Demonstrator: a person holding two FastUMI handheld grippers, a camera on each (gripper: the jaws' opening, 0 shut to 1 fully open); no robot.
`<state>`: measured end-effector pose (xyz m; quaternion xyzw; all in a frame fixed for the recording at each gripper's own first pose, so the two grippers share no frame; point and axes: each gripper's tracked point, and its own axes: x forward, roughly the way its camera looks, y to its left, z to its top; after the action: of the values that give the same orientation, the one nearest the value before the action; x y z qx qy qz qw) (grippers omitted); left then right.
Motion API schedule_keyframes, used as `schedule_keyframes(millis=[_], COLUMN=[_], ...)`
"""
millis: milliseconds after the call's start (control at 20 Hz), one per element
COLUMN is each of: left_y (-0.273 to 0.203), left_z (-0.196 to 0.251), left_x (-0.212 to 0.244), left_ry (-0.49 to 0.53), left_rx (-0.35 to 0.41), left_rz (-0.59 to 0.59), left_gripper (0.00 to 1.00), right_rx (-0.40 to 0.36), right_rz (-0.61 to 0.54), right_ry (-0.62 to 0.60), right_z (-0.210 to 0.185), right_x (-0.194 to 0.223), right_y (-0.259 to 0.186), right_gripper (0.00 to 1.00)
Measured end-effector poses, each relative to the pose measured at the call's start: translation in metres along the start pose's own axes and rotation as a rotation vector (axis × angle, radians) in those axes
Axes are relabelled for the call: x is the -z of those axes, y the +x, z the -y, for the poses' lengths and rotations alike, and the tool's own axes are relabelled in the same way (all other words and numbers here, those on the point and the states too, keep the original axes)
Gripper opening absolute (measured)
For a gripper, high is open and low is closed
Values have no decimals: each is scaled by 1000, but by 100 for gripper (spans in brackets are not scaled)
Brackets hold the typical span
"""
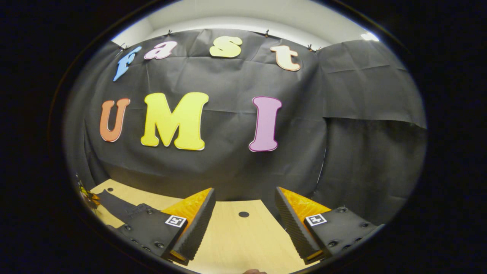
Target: Grasp the waist and the cuffs of the jeans and fold them to make the two legs overlap; first hold the waist and fold one-third of the jeans toward the cuffs, then hold the cuffs and fold the remaining one-third in the same direction to finish folding.
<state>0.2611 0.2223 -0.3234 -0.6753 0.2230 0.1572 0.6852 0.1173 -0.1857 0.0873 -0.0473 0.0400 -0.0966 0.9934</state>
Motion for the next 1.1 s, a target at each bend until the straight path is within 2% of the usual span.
schedule_keyframes(millis=[100,150,200,250,300,350,500,650,750,850,1050,1100], left_y=[-7,-11,-16,-23,-30,-37,-61,-87,-99,-103,-100,-99], left_z=[16,22,31,38,50,65,109,157,178,203,233,237], left_x=[0,1,3,2,6,10,31,65,98,139,209,225], left_ry=[6,13,27,45,72,103,226,277,352,457,597,647], left_rx=[33,50,66,82,102,121,186,265,301,326,350,348], left_rz=[3,3,8,12,15,20,26,24,32,11,-15,-12], left_gripper=[4,4,4,4,4,4,4,4,4,4,4,4], right_rx=[-9,-13,-20,-26,-33,-43,-65,-84,-97,-101,-80,-73], right_rz=[-4,-6,-7,-9,-13,-16,-14,-2,1,2,3,1], right_ry=[2,3,6,9,14,18,26,40,51,54,67,69], right_z=[-2,-2,-4,-5,-6,-8,-13,-21,-19,-11,17,25], right_x=[2,4,5,7,7,10,11,6,6,7,9,9], right_y=[0,0,1,1,2,2,3,7,9,9,11,11], right_gripper=[93,97,93,97,100,97,98,97,97,97,97,93])
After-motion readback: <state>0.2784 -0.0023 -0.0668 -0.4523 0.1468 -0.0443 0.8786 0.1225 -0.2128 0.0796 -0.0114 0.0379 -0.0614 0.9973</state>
